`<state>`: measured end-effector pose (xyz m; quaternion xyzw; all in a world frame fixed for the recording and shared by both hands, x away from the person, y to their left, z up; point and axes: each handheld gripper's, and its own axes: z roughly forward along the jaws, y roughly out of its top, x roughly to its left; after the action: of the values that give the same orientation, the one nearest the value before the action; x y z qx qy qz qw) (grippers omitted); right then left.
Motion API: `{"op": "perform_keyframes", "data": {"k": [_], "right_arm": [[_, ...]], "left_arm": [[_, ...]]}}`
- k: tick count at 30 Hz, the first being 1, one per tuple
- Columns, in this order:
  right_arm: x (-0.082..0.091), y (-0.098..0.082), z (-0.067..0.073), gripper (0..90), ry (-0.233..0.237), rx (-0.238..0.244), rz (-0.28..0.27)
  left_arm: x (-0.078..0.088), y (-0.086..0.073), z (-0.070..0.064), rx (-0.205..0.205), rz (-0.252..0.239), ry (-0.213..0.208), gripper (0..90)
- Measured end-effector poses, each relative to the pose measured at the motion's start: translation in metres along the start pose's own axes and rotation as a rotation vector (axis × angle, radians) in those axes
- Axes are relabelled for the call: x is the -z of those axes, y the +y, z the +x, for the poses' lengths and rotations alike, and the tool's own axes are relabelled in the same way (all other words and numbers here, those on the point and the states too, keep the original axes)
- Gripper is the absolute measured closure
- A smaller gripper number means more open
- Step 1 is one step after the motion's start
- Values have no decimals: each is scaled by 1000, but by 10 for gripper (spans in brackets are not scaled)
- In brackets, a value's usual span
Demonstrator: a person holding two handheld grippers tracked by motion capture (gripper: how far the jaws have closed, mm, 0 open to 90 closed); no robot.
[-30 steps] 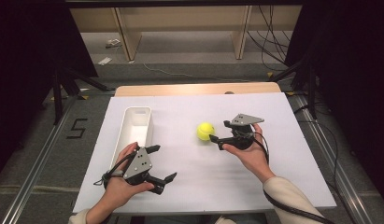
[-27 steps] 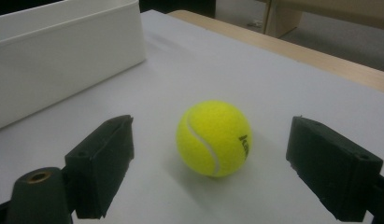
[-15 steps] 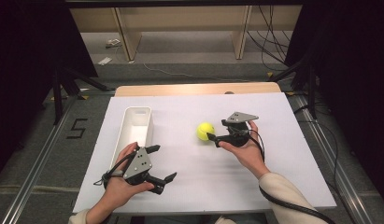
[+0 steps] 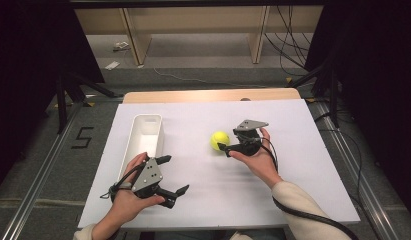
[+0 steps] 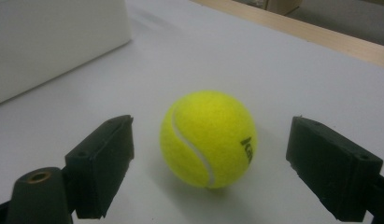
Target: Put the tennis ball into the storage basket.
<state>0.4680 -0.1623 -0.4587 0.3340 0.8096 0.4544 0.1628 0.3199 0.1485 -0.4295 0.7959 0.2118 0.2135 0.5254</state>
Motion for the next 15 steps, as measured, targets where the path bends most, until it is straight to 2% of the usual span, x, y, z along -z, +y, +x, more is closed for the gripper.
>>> {"op": "perform_keyframes", "data": {"k": [15], "right_arm": [[-21, 1, -3, 157, -19, -7, 41]], "left_arm": [[0, 0, 0, 1, 0, -3, 0]]}}
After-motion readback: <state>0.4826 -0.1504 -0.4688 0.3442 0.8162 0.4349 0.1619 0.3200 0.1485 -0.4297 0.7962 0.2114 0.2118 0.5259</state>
